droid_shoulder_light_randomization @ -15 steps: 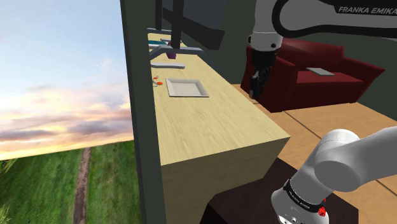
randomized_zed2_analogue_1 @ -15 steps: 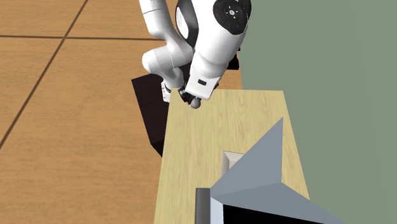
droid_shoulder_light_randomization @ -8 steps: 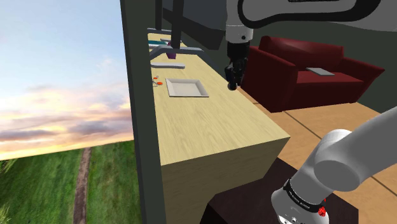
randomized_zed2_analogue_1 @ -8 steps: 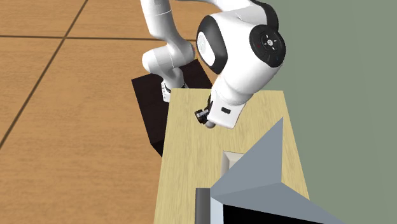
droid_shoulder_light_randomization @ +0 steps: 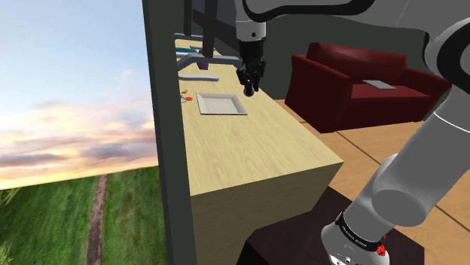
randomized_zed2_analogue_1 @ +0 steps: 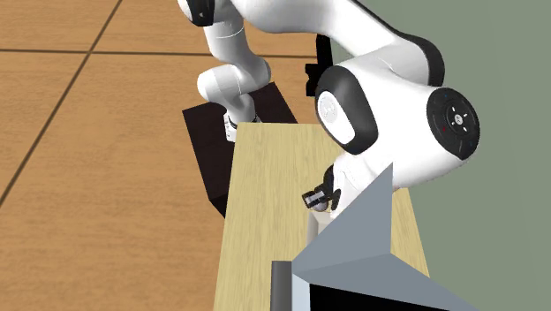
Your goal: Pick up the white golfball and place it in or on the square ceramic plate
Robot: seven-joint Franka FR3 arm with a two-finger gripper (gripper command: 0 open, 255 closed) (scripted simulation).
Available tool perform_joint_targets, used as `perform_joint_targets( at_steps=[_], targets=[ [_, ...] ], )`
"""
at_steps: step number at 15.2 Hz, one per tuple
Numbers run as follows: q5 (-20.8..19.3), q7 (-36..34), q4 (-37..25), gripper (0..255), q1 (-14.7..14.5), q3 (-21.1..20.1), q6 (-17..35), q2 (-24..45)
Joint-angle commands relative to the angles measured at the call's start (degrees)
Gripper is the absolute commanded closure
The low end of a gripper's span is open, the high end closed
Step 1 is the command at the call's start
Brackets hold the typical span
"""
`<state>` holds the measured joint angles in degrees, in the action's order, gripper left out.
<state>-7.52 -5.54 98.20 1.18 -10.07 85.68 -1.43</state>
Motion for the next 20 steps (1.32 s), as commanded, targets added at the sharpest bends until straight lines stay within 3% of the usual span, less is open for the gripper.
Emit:
perform_joint_targets(
  at_steps=[1,8,20],
  targets=[
    [-0.8,-0.6,-7.0,255,-0.3,-0.4,-1.9,5.2],
    [-4.4,-1.5,-36.1,255,-3.3,-0.8,-10.9,25.9],
    [-3.7,-2.8,-22.3,255,-2.2,-0.8,-0.1,23.0]
  ],
)
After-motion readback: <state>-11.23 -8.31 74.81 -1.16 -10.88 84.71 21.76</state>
